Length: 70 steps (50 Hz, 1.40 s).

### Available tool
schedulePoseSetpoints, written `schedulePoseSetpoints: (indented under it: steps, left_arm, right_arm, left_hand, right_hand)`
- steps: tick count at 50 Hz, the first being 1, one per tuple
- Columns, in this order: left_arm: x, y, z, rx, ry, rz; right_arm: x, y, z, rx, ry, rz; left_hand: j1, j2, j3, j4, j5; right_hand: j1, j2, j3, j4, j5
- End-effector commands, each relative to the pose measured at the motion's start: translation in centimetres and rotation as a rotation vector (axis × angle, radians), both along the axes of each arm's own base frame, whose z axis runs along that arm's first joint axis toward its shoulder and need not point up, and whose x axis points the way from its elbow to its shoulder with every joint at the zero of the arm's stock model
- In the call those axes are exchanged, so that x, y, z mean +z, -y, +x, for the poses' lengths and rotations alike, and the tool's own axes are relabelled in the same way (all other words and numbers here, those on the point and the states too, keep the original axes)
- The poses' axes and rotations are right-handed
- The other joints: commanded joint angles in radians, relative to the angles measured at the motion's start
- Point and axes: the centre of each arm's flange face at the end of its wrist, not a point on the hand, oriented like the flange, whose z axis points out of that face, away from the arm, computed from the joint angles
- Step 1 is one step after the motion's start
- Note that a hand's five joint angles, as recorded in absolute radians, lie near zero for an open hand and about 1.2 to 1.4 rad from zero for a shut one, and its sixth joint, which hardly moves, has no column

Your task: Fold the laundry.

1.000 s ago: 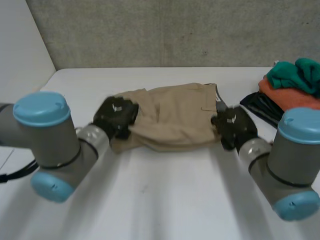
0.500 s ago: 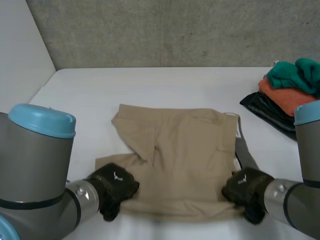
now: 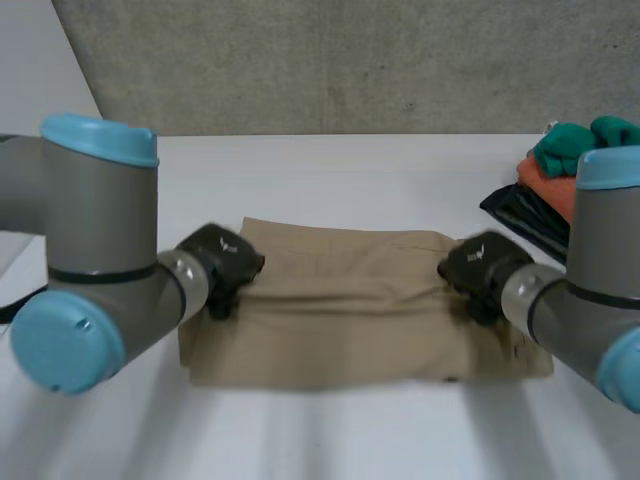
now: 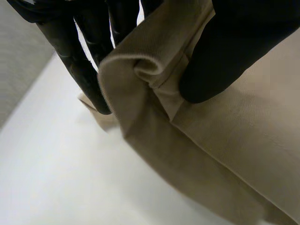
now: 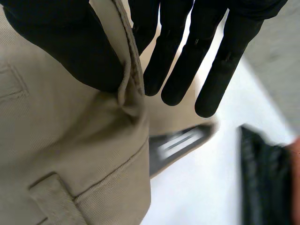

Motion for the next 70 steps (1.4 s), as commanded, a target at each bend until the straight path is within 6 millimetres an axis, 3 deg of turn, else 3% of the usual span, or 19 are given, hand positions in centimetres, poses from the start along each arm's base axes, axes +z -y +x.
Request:
schedulePoseSetpoints:
  steps: [1, 4, 5, 9, 14, 20, 24, 28, 29, 32, 33, 36, 41, 47, 58, 63, 64, 67, 70]
  left_arm:
    - [8.4, 7.4, -2.4, 0.038, -0.291, -0.442]
    - [14.2, 8.3, -2.4, 0.041, -0.43, -0.641]
    - [17.7, 8.4, -2.2, 0.036, -0.512, -0.765]
    - [24.2, 7.5, -1.4, 0.024, -0.684, -0.993]
    - [25.8, 7.5, -0.5, 0.031, -0.743, -1.038]
    - [22.8, 8.6, 0.0, 0.064, -0.711, -0.911]
    - [18.6, 9.0, -0.1, 0.081, -0.664, -0.773]
    - [13.3, 8.6, -0.4, 0.089, -0.596, -0.62]
    - [10.7, 8.3, -0.4, 0.092, -0.555, -0.548]
    - [6.6, 7.2, -0.5, 0.094, -0.497, -0.436]
    - [3.7, 6.5, -0.6, 0.095, -0.455, -0.363]
    - [-1.4, 4.9, -0.3, 0.102, -0.361, -0.233]
    - [-6.2, 1.7, 0.1, 0.072, -0.218, -0.096]
    - [-7.0, -1.3, 1.2, 0.066, -0.095, -0.008]
    - [-4.8, -6.2, 3.2, 0.056, 0.004, 0.137]
    - [-4.5, -7.4, 3.7, 0.04, 0.045, 0.185]
    - [-4.2, -7.3, 3.7, 0.04, 0.046, 0.183]
    - [-3.1, -6.3, 3.9, 0.049, 0.024, 0.132]
    - [-1.8, -4.6, 4.3, 0.079, -0.005, 0.069]
  right_arm:
    - [5.2, 6.1, 2.4, -0.029, 0.193, -0.429]
    - [11.1, 8.3, 3.1, -0.069, 0.322, -0.721]
    - [14.2, 8.8, 3.0, -0.094, 0.388, -0.853]
    - [21.0, 7.8, 2.9, -0.108, 0.552, -1.096]
    - [22.7, 7.2, 3.2, -0.084, 0.566, -1.102]
    - [20.5, 7.1, 3.5, -0.061, 0.518, -0.979]
    - [17.4, 7.1, 3.6, -0.044, 0.496, -0.859]
    - [12.2, 6.7, 4.1, 0.002, 0.445, -0.694]
    - [9.7, 6.3, 4.2, 0.02, 0.412, -0.619]
    - [5.5, 5.6, 4.0, 0.037, 0.357, -0.498]
    - [2.8, 5.1, 3.7, 0.037, 0.32, -0.425]
    - [-2.1, 3.7, 3.1, 0.04, 0.243, -0.288]
    - [-6.3, 1.8, 1.8, 0.042, 0.126, -0.173]
    - [-7.0, -0.9, 0.5, 0.047, 0.001, -0.068]
    - [-4.1, -6.3, -2.6, 0.027, -0.148, 0.156]
    - [-4.0, -7.8, -3.3, 0.03, -0.171, 0.211]
    - [-4.1, -8.2, -3.4, 0.032, -0.172, 0.217]
    - [-4.2, -8.4, -3.4, 0.042, -0.162, 0.216]
    - [-4.4, -8.2, -3.3, 0.043, -0.142, 0.201]
  left_hand:
    - [0.231, 0.198, 0.208, 0.2, 0.214]
    - [0.231, 0.198, 0.208, 0.2, 0.214]
    - [0.231, 0.198, 0.208, 0.2, 0.214]
    - [0.231, 0.198, 0.208, 0.2, 0.214]
    - [0.231, 0.198, 0.208, 0.2, 0.214]
    - [0.231, 0.198, 0.208, 0.2, 0.214]
    - [0.231, 0.198, 0.208, 0.2, 0.214]
    - [0.231, 0.198, 0.208, 0.2, 0.214]
    - [0.231, 0.198, 0.208, 0.2, 0.214]
    - [0.231, 0.198, 0.208, 0.2, 0.214]
    - [0.231, 0.198, 0.208, 0.2, 0.214]
    - [0.231, 0.198, 0.208, 0.2, 0.214]
    - [0.231, 0.198, 0.208, 0.2, 0.214]
    - [0.231, 0.198, 0.208, 0.2, 0.214]
    - [0.226, 0.193, 0.203, 0.195, 0.209]
    - [-0.36, -0.393, -0.383, -0.391, -0.377]
    - [-0.614, -0.647, -0.637, -0.646, -0.631]
    - [-0.991, -1.023, -1.014, -1.022, -1.008]
    - [-0.991, -1.023, -1.014, -1.022, -1.008]
  right_hand:
    - [0.292, 0.217, 0.205, 0.2, 0.206]
    - [0.292, 0.217, 0.205, 0.2, 0.206]
    - [0.292, 0.217, 0.205, 0.2, 0.206]
    - [0.292, 0.217, 0.205, 0.2, 0.206]
    - [0.292, 0.217, 0.205, 0.2, 0.206]
    - [0.292, 0.217, 0.205, 0.2, 0.206]
    - [0.292, 0.217, 0.205, 0.2, 0.206]
    - [0.292, 0.217, 0.205, 0.2, 0.206]
    - [0.292, 0.217, 0.205, 0.2, 0.206]
    - [0.292, 0.217, 0.205, 0.2, 0.206]
    - [0.292, 0.217, 0.205, 0.2, 0.206]
    - [0.292, 0.217, 0.205, 0.2, 0.206]
    - [0.292, 0.217, 0.205, 0.2, 0.206]
    - [0.292, 0.217, 0.205, 0.2, 0.206]
    - [0.292, 0.217, 0.205, 0.2, 0.206]
    - [0.292, 0.217, 0.205, 0.2, 0.206]
    - [0.292, 0.217, 0.205, 0.2, 0.206]
    - [0.292, 0.217, 0.205, 0.2, 0.206]
    - [0.292, 0.217, 0.205, 0.2, 0.206]
